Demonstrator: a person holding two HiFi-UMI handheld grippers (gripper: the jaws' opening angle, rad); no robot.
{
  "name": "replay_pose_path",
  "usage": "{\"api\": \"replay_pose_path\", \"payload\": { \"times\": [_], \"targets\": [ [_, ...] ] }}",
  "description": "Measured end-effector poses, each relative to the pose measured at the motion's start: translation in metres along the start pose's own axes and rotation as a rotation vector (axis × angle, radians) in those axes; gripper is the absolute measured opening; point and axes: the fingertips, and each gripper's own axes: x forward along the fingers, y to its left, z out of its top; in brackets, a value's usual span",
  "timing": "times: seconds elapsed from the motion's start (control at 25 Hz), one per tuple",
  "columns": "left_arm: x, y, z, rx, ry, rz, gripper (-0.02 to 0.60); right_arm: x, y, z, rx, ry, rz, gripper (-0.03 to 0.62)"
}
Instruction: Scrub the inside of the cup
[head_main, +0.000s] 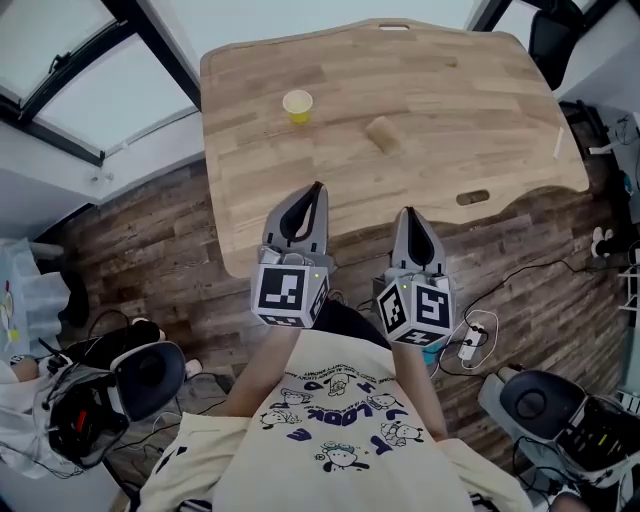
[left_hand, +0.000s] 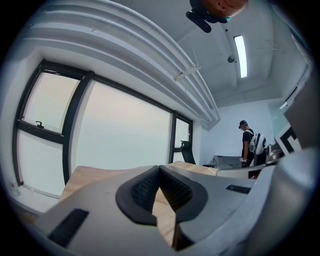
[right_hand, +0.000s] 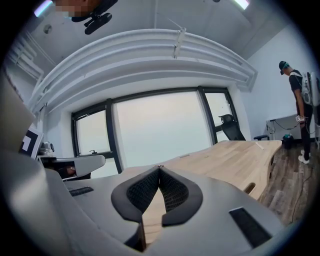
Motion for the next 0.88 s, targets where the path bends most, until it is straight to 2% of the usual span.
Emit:
{"api": "replay_pose_path", "payload": {
  "times": [0.32, 0.88],
  "targets": [
    [0.009, 0.022, -0.009, -0.026, 0.024, 0.051, -0.002, 0.02, -0.005, -0.008, -0.004, 0.036, 0.0, 0.017],
    [0.064, 0.066, -0.015, -0.046, 0.086, 0.049, -0.002, 0.093, -0.015, -0.016, -0.003, 0.099, -0.046, 0.017]
  ]
}}
